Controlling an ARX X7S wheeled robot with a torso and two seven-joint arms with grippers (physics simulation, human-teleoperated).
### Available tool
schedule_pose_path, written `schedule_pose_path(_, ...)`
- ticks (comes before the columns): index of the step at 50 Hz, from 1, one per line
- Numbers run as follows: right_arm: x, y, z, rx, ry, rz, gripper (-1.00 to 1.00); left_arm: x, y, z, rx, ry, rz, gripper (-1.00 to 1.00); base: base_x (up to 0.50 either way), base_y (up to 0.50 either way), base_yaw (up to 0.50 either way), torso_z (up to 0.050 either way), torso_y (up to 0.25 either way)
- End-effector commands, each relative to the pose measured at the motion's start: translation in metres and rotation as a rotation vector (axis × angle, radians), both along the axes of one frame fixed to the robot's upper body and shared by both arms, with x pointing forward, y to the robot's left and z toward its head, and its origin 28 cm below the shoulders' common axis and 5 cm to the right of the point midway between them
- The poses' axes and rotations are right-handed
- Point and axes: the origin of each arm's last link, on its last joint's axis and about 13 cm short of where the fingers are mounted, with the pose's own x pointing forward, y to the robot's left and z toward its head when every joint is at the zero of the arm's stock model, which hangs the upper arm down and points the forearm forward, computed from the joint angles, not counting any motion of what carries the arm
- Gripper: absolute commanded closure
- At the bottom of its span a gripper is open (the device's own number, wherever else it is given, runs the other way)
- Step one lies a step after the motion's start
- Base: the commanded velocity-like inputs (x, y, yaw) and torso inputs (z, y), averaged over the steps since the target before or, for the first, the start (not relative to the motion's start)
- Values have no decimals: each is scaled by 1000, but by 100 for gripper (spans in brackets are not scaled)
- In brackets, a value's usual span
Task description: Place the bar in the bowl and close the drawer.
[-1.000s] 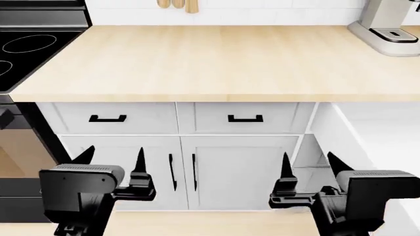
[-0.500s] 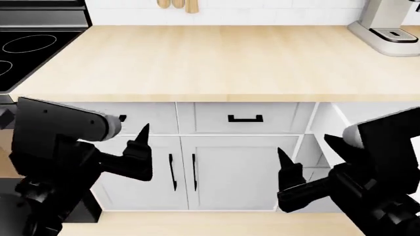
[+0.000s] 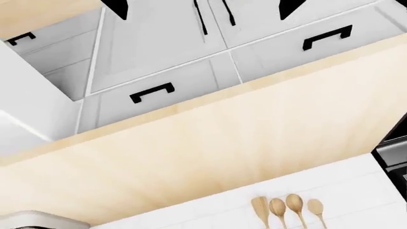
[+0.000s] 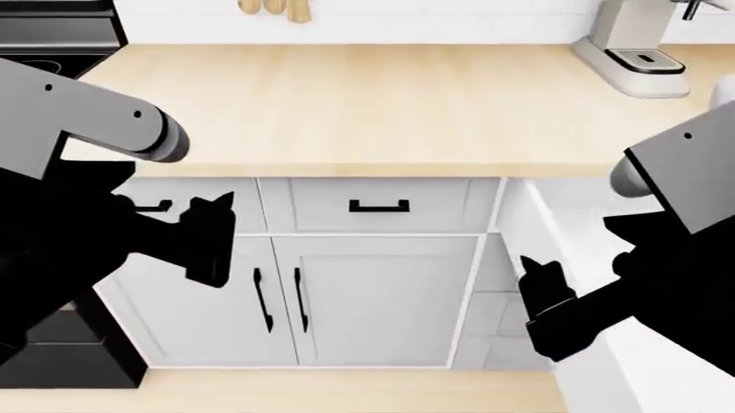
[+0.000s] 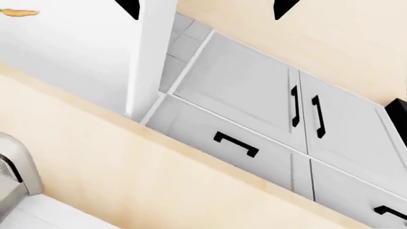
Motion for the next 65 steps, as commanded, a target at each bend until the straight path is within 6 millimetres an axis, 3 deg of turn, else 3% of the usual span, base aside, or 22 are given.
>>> schedule_pose_path(1, 0, -4, 10, -33, 40, 5, -100, 0, 1, 6, 16, 40, 2, -100, -39, -500, 0, 0, 0)
schedule_pose_path(65, 4, -2, 1, -59, 103, 53, -100, -1, 0, 3, 17, 76, -37, -100, -30, -500, 0, 0, 0)
